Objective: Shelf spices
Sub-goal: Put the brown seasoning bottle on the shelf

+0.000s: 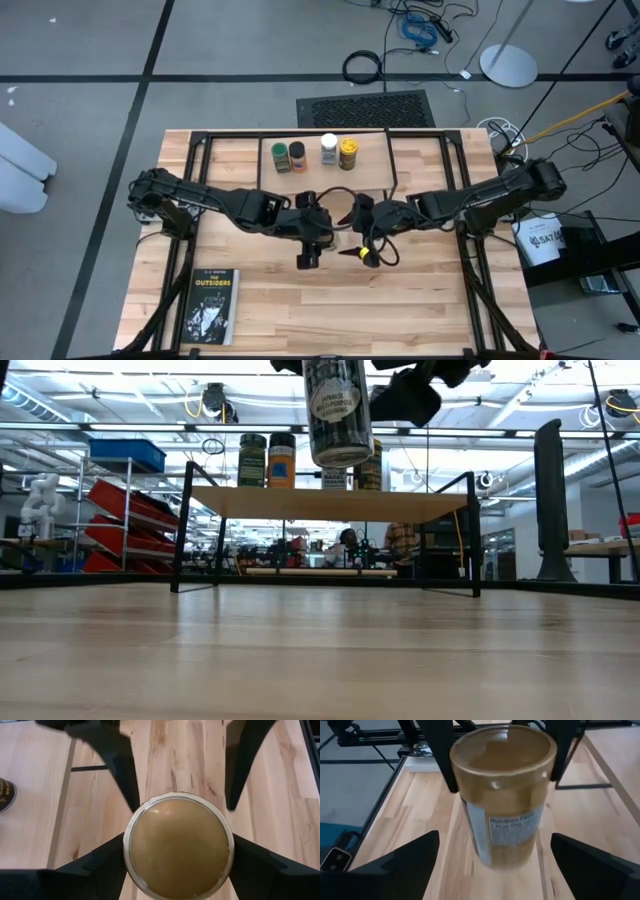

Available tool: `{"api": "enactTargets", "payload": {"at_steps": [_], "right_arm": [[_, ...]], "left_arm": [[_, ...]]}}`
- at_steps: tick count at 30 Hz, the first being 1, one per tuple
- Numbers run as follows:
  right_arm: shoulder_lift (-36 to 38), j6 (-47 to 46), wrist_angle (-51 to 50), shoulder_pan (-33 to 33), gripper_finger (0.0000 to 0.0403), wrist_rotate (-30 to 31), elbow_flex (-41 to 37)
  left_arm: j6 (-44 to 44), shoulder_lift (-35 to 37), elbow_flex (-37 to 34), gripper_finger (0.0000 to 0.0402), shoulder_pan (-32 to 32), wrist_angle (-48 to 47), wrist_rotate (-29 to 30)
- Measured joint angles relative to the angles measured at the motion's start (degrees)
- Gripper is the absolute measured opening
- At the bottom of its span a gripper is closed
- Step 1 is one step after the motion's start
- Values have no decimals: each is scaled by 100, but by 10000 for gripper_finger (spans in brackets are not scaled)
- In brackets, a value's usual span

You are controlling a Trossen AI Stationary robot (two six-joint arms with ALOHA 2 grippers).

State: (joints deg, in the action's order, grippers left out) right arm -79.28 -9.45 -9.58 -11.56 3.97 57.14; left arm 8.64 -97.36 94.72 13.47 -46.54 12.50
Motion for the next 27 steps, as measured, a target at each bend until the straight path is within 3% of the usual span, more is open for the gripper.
{"api": "enactTargets", "payload": {"at_steps": [14, 27], "right_arm": [[-467, 274, 892, 149, 369, -287, 2], [-469, 352, 929, 153, 268, -252, 2]], "left_arm": [[-16, 0, 0, 290, 0, 115, -2], [-33, 0, 0, 290, -28, 111, -10]]}}
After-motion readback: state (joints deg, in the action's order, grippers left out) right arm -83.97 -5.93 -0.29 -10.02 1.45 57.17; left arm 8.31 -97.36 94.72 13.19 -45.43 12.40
